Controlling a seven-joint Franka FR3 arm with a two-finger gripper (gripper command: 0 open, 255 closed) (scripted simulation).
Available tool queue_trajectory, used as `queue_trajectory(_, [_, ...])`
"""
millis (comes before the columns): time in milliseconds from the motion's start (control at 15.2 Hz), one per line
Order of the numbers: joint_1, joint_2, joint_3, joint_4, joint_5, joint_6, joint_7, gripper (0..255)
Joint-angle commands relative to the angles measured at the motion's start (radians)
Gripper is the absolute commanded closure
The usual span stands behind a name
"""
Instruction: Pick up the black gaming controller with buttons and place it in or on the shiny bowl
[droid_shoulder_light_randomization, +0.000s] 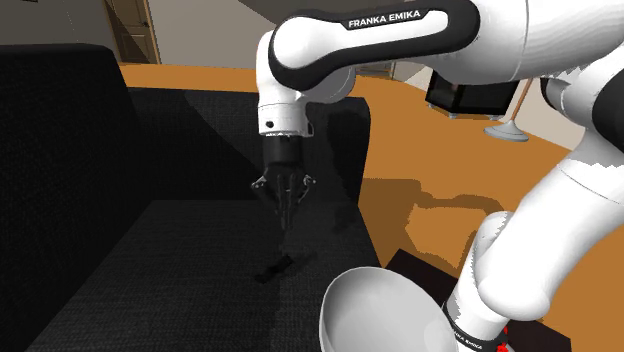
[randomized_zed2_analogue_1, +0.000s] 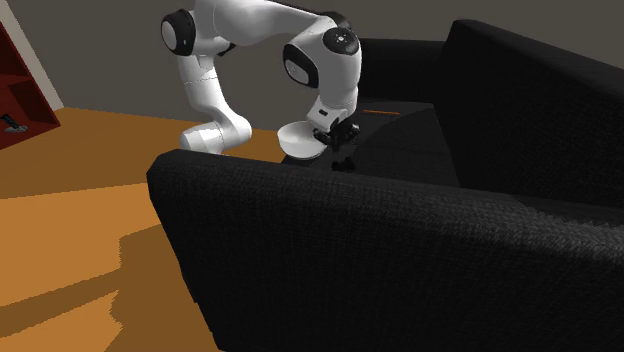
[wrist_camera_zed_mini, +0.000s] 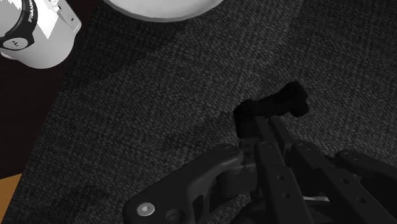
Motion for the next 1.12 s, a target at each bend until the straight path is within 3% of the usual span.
queue_trajectory(0, [-0.001, 0.002, -0.003, 0.029, -0.002, -0.027, 0.009, 255])
queue_trajectory(66, [-0.001, 0.001, -0.002, 0.013, -0.002, -0.011, 0.003, 255])
queue_trajectory(132, [-0.001, 0.001, -0.002, 0.013, -0.002, -0.011, 0.003, 0])
queue_trajectory(330, [0.038, -0.292, 0.069, -0.336, 0.046, 0.367, -0.02, 0])
queue_trajectory(528, [0.1, -0.504, 0.208, -0.634, 0.139, 0.781, -0.006, 0])
queue_trajectory(1056, [0.101, -0.396, 0.277, -0.672, 0.185, 0.958, -0.021, 0])
